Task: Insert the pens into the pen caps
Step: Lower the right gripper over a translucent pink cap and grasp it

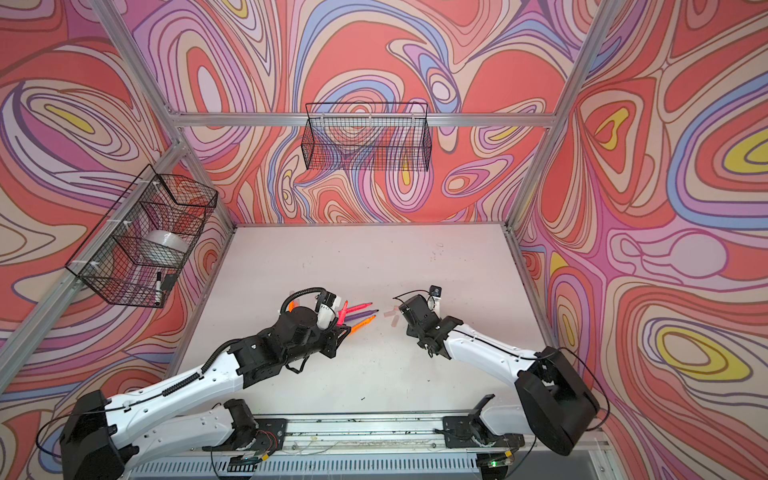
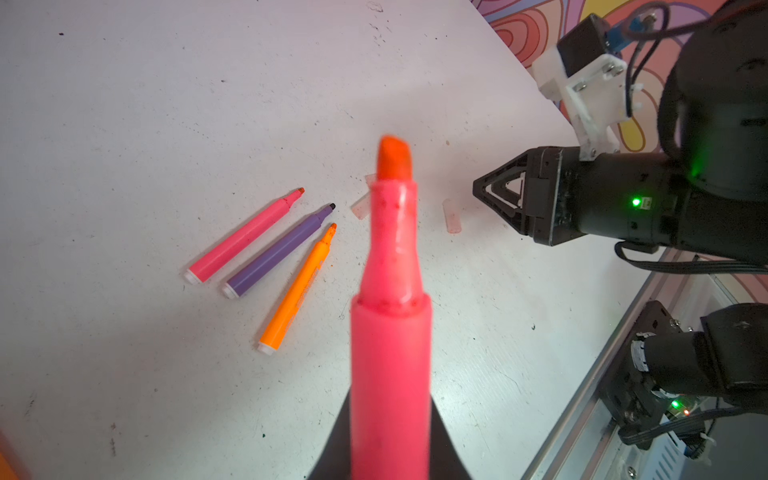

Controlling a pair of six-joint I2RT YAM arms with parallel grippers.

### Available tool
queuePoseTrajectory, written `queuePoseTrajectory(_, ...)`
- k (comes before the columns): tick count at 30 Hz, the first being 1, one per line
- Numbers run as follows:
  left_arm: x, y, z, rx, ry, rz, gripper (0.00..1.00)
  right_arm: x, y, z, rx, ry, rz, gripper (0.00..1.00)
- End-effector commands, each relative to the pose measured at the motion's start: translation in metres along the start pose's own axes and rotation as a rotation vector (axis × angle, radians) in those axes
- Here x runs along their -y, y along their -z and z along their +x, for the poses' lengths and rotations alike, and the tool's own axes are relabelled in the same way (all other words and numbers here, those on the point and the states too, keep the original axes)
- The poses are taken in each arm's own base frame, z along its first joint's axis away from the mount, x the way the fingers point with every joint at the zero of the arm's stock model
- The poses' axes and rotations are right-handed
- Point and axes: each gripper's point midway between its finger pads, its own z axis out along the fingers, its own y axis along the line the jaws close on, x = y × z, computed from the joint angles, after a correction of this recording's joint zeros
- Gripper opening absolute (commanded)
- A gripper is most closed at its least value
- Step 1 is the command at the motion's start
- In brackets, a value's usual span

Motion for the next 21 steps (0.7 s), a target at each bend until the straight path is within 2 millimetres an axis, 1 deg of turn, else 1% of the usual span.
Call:
queuePoseTrajectory(1, 0.001, 0.006, -0.008, 0.021, -0.009, -0.01, 0.0, -0.011, -0.011, 0.001, -0.032, 0.028, -0.009, 0.33)
queuePoseTrajectory(4, 0.001, 0.007, -0.008, 0.024, -0.01, -0.009, 0.0, -0.012, -0.023, 0.01, -0.067, 0.048, 0.013, 0.34)
queuePoseTrajectory(7, 0.002, 0.007, -0.007, 0.022, -0.01, -0.006, 0.0, -0.011, -0.032, 0.017, -0.083, 0.053, 0.026, 0.38)
queuePoseTrajectory(13, 0.002, 0.007, -0.007, 0.021, -0.01, -0.004, 0.0, -0.01, -0.043, 0.025, -0.111, 0.069, 0.046, 0.38)
queuePoseTrajectory(19, 0.002, 0.008, -0.008, 0.025, -0.009, -0.004, 0.0, -0.007, -0.047, 0.027, -0.119, 0.074, 0.064, 0.34)
queuePoseTrajectory(21, 0.002, 0.008, -0.009, 0.027, -0.009, -0.003, 0.0, -0.005, -0.049, 0.028, -0.125, 0.081, 0.076, 0.31)
